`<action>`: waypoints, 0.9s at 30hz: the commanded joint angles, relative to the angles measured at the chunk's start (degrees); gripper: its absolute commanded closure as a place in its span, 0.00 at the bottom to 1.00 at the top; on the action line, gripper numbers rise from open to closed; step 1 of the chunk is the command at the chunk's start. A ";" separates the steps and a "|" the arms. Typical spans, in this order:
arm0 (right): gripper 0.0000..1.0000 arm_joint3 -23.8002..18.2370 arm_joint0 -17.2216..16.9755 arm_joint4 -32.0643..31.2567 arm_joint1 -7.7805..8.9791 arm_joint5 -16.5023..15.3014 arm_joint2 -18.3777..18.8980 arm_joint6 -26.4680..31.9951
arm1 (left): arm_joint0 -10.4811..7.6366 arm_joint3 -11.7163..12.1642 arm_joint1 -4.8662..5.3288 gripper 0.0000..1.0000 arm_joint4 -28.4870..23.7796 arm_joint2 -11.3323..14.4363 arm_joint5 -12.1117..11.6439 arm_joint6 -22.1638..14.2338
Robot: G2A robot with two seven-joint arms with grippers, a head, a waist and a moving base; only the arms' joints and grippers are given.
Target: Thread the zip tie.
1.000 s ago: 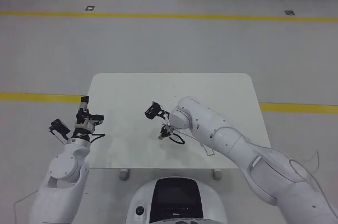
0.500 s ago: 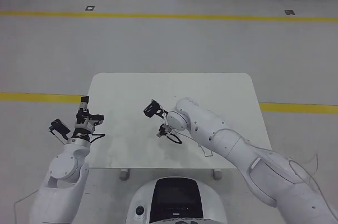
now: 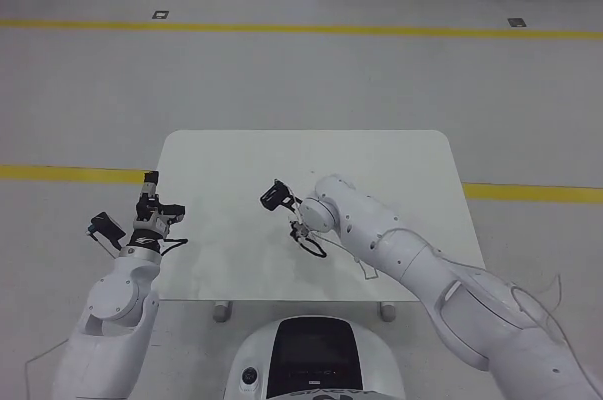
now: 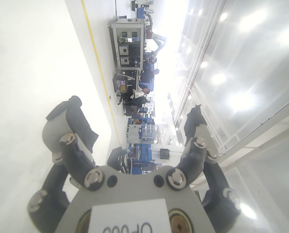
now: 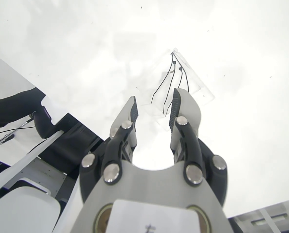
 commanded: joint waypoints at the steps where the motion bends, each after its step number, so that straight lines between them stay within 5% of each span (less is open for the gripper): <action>1: 0.71 1.55 0.19 0.12 -0.53 -0.05 -0.13 -0.63 | 0.00 0.00 0.00 0.00 0.00 0.00 0.00 0.00; 27: 0.81 22.41 3.60 2.75 -9.99 -4.31 -2.80 -6.42 | 0.00 0.00 0.00 0.00 0.00 0.00 0.00 0.00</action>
